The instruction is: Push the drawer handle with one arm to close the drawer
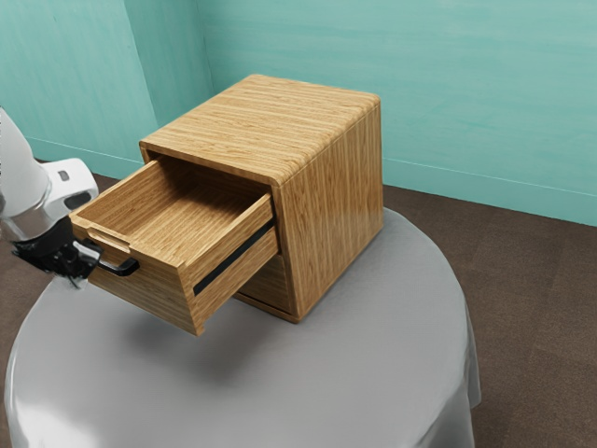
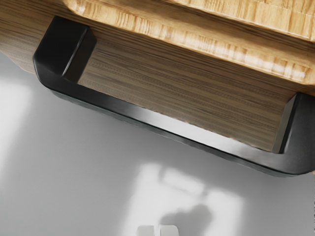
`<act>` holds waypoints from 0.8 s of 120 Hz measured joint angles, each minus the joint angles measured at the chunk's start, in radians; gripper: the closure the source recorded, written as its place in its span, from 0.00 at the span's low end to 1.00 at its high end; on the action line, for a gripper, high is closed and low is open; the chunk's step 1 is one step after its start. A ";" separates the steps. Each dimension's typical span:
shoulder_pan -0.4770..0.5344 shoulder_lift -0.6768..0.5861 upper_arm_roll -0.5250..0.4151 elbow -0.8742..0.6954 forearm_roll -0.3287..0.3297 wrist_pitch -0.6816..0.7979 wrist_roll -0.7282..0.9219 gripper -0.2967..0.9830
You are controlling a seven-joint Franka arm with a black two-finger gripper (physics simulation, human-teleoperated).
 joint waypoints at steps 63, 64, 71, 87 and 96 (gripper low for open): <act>0.015 0.210 0.000 0.052 -0.001 0.179 0.068 0.84; 0.015 0.216 0.000 0.056 -0.001 0.181 0.069 0.84; 0.015 0.264 0.000 0.084 -0.002 0.192 0.076 0.84; 0.015 0.336 0.000 0.140 0.001 0.212 0.095 0.84; 0.015 0.362 0.000 0.166 0.002 0.219 0.107 0.85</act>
